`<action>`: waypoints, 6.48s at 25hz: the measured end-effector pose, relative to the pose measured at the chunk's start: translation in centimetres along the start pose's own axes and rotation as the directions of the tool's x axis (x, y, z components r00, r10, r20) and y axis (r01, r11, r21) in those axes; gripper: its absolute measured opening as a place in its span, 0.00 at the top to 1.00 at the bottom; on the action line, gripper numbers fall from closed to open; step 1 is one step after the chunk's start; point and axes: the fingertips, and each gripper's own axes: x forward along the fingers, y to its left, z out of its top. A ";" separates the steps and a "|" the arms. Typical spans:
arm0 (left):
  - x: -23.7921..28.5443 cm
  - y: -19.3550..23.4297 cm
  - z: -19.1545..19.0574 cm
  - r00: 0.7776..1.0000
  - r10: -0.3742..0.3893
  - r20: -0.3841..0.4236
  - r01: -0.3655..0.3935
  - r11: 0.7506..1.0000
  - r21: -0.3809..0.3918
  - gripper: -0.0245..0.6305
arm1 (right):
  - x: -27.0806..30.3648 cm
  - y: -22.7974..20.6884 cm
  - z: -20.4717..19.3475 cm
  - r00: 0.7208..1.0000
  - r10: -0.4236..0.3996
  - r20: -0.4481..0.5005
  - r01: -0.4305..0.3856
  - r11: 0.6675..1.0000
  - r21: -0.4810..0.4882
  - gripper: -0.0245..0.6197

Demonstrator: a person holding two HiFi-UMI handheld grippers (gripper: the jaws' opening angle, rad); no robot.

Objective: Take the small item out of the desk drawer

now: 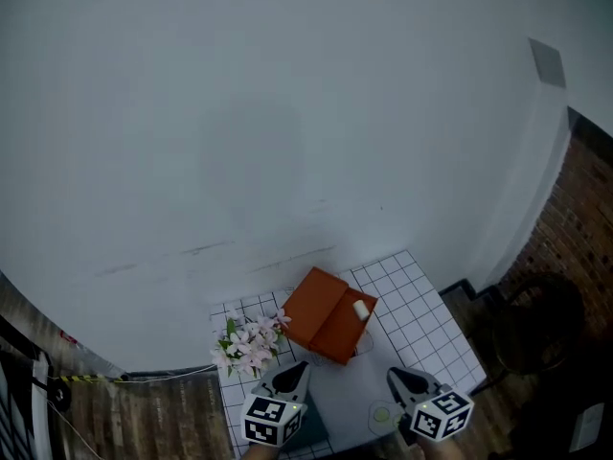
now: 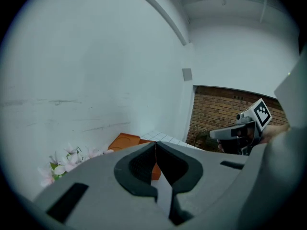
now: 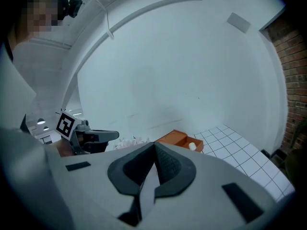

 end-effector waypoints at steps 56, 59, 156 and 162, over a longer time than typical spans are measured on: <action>13.9 12.1 -3.6 0.992 0.049 -0.119 -0.066 0.988 -0.143 0.94 | 30.2 -20.0 -10.2 0.629 -0.257 -0.734 -0.155 0.883 -0.442 0.62; 13.4 11.8 -3.6 0.992 0.046 -0.118 -0.063 0.987 -0.146 0.94 | 30.1 -19.4 -10.2 0.634 -0.210 -0.744 -0.179 0.896 -0.406 0.68; 5.3 -14.1 9.9 0.988 -0.127 0.087 0.116 0.985 0.124 0.94 | -14.9 -5.4 11.9 0.930 0.175 0.323 -0.130 0.979 -0.158 0.73; 5.0 -13.5 10.0 0.989 -0.115 0.094 0.105 0.988 0.112 0.94 | -14.8 -5.5 12.0 0.934 0.159 0.319 -0.113 0.981 -0.159 0.73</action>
